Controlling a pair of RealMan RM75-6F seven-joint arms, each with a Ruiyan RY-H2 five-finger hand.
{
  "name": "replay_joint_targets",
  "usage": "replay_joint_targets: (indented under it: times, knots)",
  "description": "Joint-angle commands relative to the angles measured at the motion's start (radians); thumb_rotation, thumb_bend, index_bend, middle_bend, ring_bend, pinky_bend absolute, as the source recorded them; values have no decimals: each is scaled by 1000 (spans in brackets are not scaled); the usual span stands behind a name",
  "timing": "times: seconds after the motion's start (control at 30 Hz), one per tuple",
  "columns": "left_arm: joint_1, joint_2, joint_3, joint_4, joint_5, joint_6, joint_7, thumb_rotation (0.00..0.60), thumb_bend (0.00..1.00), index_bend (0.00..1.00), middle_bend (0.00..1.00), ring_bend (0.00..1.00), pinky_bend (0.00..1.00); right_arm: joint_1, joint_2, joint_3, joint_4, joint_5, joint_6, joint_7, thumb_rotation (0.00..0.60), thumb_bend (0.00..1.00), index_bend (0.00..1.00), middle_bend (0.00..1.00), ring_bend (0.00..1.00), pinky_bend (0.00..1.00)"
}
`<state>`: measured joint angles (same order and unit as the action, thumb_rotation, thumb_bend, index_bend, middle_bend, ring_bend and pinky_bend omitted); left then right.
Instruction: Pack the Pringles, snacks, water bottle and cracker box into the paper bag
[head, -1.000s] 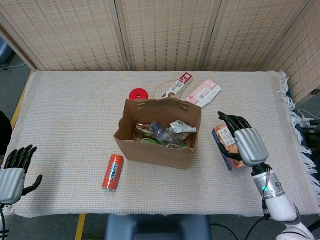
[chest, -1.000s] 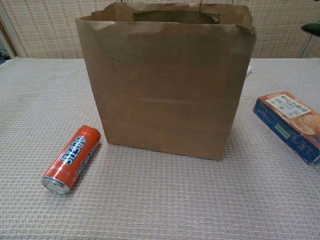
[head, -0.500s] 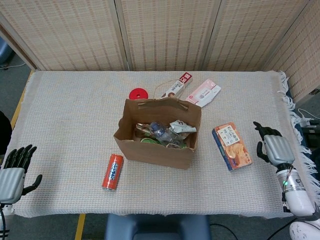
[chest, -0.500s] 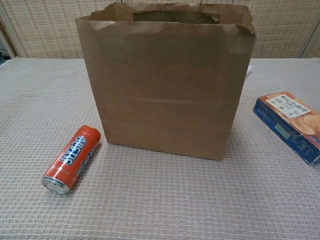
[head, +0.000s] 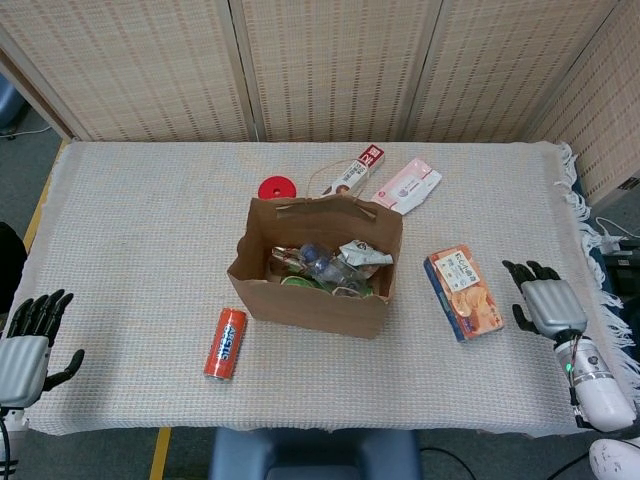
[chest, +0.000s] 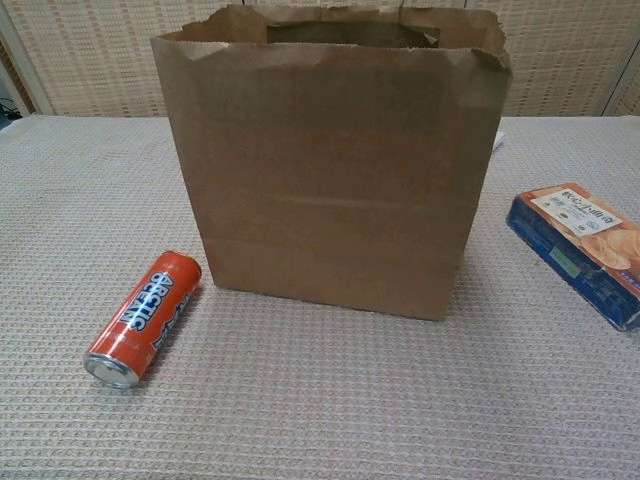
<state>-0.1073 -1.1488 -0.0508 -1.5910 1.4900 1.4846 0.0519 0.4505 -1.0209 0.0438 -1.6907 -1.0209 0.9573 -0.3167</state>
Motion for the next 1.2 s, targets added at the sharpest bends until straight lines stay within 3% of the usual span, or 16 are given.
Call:
replay_joint_targets:
  times: [0.03,0.5,1.2]
  knots:
    - [0,0,0,0,0,0,1,600,347,0,0,0,0,17,-12,-43,6,73,-48,-91,600,758,0,107,38,174]
    - [0,0,-1,-2,-1,-1,1,600,347,0,0,0,0,102,-82,-120,25,281,-82,-342,600,784,0,107,45,177]
    - [-1,3,1,0,2,-3,-7,600,347,0,0,0,0,208,-230,-131,-37,350,-34,-463,600,784,0,107,45,183]
